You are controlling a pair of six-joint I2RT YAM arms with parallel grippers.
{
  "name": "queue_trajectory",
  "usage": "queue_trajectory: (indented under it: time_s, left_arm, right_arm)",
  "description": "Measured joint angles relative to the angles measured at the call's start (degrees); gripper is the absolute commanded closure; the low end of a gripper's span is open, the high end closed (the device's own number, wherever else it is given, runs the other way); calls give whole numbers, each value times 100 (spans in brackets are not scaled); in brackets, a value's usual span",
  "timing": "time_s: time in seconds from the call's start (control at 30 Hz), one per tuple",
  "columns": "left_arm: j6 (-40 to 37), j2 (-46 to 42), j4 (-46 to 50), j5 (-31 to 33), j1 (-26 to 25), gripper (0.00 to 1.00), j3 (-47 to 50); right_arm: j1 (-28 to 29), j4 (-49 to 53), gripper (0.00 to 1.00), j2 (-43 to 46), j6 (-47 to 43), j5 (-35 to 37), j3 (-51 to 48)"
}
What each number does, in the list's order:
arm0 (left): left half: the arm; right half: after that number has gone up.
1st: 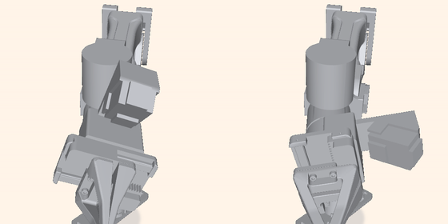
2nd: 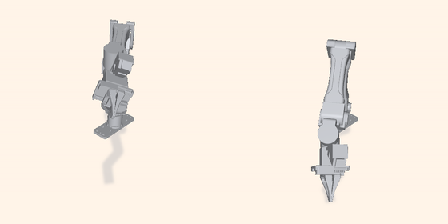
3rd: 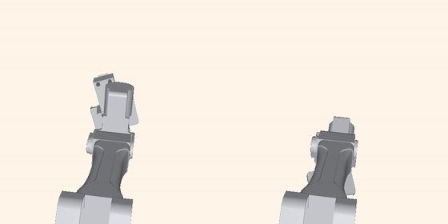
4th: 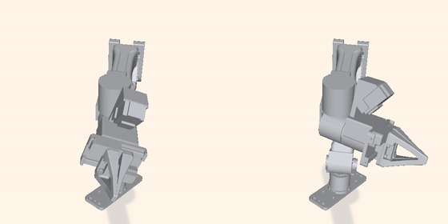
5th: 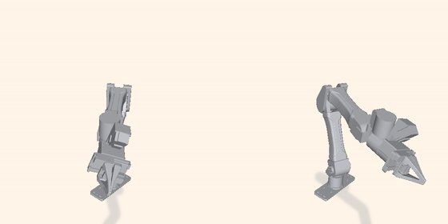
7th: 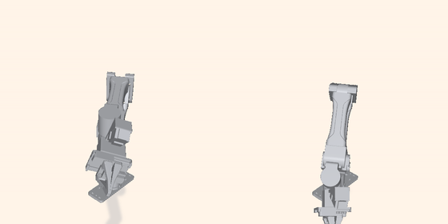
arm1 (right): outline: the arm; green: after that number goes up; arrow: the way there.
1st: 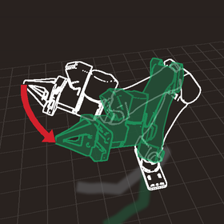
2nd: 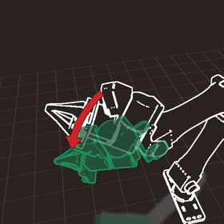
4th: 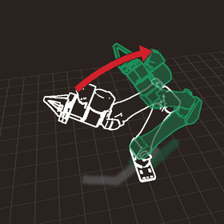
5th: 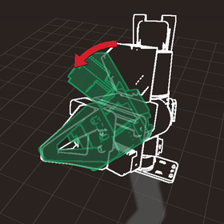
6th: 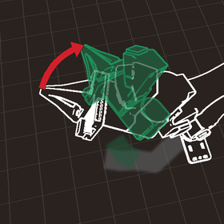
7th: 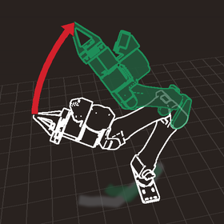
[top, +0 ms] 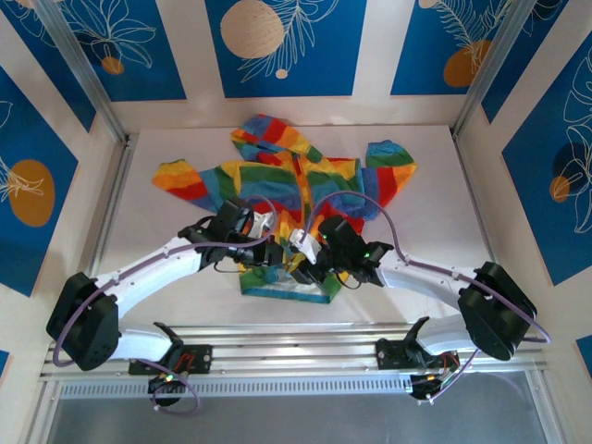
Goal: Zip up the jacket
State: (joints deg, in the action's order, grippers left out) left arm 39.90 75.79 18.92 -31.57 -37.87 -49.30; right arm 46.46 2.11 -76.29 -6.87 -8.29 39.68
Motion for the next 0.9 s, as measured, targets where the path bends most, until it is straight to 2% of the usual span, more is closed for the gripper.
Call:
queue_trajectory:
  time_s: [0.27, 0.47, 0.63, 0.9]
  left_arm:
    - [-4, 0, 22, -63, 26, 100, 0]
    - [-92, 0, 44, -105, 28, 100, 0]
    - [-129, -31, 111, -101, 63, 100, 0]
    - [-149, -79, 173, -101, 101, 100, 0]
  right_arm:
    - [68, -273, 69, -136, -229, 46, 0]
    - [109, -387, 88, -181, -372, 63, -4]
    - [133, -417, 98, -164, -407, 87, -57]
    - [153, -385, 100, -20, -334, 149, -114]
